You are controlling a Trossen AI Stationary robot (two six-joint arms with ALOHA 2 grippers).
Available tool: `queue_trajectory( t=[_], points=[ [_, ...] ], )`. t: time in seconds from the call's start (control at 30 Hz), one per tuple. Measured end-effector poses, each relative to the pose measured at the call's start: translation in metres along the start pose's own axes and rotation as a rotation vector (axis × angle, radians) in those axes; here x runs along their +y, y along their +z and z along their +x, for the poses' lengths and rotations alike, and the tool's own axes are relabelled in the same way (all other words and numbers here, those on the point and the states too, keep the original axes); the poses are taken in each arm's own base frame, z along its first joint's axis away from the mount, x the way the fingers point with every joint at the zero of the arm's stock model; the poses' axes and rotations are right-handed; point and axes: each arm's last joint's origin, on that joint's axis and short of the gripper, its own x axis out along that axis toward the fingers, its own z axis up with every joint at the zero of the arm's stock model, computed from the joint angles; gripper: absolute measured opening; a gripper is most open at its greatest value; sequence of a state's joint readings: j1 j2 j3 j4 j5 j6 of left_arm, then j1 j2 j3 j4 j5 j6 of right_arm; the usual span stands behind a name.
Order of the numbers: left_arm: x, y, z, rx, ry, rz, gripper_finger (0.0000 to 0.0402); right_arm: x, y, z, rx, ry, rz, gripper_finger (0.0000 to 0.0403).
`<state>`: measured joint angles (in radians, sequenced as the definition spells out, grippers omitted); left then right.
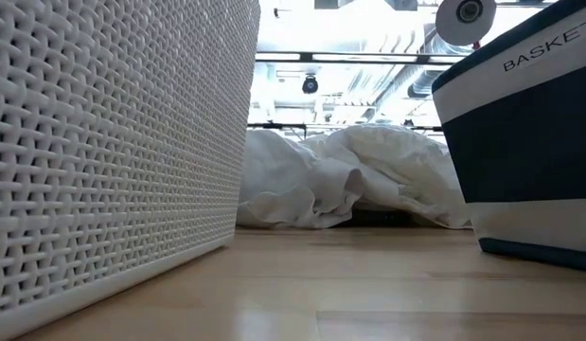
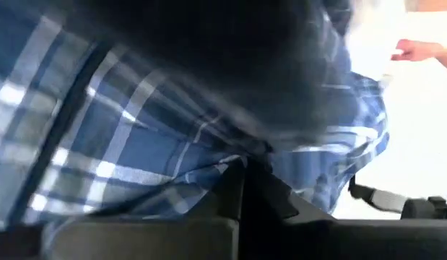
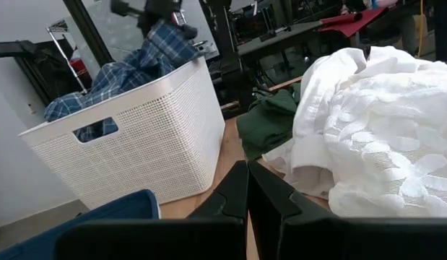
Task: Sort clothes
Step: Put the blue patterned polo into the white bin
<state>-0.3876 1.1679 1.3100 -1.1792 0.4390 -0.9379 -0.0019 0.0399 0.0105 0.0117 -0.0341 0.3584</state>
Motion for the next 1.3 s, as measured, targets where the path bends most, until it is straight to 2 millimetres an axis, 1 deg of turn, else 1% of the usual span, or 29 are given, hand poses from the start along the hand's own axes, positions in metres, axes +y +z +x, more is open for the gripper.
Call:
queue_trajectory(
  t=[0.17, 0.23, 0.3, 0.4, 0.53, 0.6, 0.73, 0.83, 0.93, 1.03, 1.1, 1.2, 1.3],
  points=[
    [-0.027, -0.022, 0.021, -0.094, 0.009, 0.013, 0.0000, 0.000, 0.000, 0.000, 0.000, 0.000, 0.000, 0.0000],
    [-0.035, -0.031, 0.034, -0.123, 0.047, 0.020, 0.0000, 0.000, 0.000, 0.000, 0.000, 0.000, 0.000, 0.0000],
    [-0.042, -0.038, 0.052, -0.136, 0.101, 0.045, 0.0000, 0.000, 0.000, 0.000, 0.000, 0.000, 0.000, 0.0000],
    [-0.051, -0.047, 0.089, -0.097, 0.192, 0.102, 0.0000, 0.000, 0.000, 0.000, 0.000, 0.000, 0.000, 0.0000],
    [-0.061, -0.050, 0.148, -0.023, 0.252, 0.203, 0.0000, 0.000, 0.000, 0.000, 0.000, 0.000, 0.000, 0.0000],
    [-0.058, -0.048, 0.176, 0.021, 0.306, 0.239, 0.0000, 0.000, 0.000, 0.000, 0.000, 0.000, 0.000, 0.0000],
    [-0.043, -0.036, 0.223, 0.068, 0.442, 0.222, 0.0000, 0.000, 0.000, 0.000, 0.000, 0.000, 0.000, 0.0000],
    [-0.028, -0.022, 0.254, 0.105, 0.523, 0.212, 0.0000, 0.000, 0.000, 0.000, 0.000, 0.000, 0.000, 0.0000],
    [-0.011, -0.005, 0.279, 0.172, 0.563, 0.186, 0.0000, 0.000, 0.000, 0.000, 0.000, 0.000, 0.000, 0.0000],
    [-0.001, 0.012, 0.292, 0.218, 0.542, 0.173, 0.0000, 0.000, 0.000, 0.000, 0.000, 0.000, 0.000, 0.0000],
    [0.005, 0.022, 0.294, 0.255, 0.519, 0.175, 0.0000, 0.000, 0.000, 0.000, -0.001, 0.000, 0.000, 0.0000],
    [0.009, 0.032, 0.291, 0.275, 0.502, 0.201, 0.0000, 0.000, 0.000, 0.000, 0.000, 0.000, 0.000, 0.0000],
    [0.009, 0.043, 0.278, 0.248, 0.493, 0.222, 0.0007, 0.000, 0.000, 0.000, -0.001, 0.000, 0.000, 0.0000]
  ],
)
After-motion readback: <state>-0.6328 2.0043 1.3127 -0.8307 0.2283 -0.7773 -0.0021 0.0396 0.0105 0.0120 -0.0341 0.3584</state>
